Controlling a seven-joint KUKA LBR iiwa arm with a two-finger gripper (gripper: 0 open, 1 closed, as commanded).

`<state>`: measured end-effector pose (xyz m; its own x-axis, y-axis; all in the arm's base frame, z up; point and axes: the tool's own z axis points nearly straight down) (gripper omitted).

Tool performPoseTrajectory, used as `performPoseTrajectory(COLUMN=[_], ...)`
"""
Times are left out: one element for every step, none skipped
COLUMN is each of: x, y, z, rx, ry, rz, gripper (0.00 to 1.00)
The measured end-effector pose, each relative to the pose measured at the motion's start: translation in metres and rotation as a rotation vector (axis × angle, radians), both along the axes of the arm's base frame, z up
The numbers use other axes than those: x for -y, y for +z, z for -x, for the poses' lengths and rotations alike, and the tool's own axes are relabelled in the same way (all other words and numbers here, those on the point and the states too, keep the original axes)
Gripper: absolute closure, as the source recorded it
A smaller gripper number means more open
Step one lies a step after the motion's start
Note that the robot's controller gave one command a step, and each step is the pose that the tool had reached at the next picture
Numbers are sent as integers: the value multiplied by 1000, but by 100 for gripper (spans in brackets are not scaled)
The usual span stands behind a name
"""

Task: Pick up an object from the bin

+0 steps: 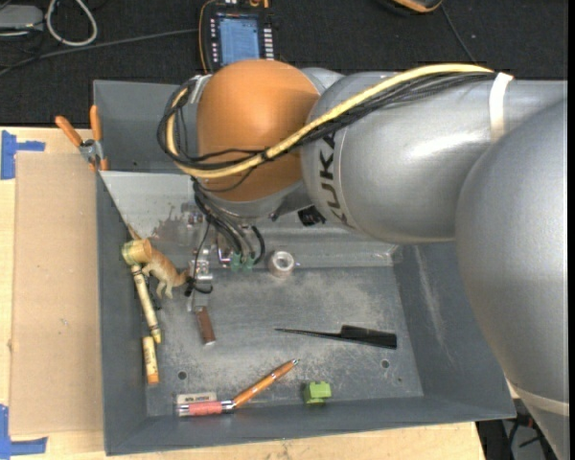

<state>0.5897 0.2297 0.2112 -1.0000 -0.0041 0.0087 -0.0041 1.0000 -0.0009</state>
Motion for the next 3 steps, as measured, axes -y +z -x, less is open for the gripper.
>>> performPoseTrajectory(x=[2,31,2], y=[5,-109,-91], z=[-2,-11,-25], rx=[8,8,9], ry=[-6,519,165], rz=[-2,-5,-4], gripper=[0,0,0])
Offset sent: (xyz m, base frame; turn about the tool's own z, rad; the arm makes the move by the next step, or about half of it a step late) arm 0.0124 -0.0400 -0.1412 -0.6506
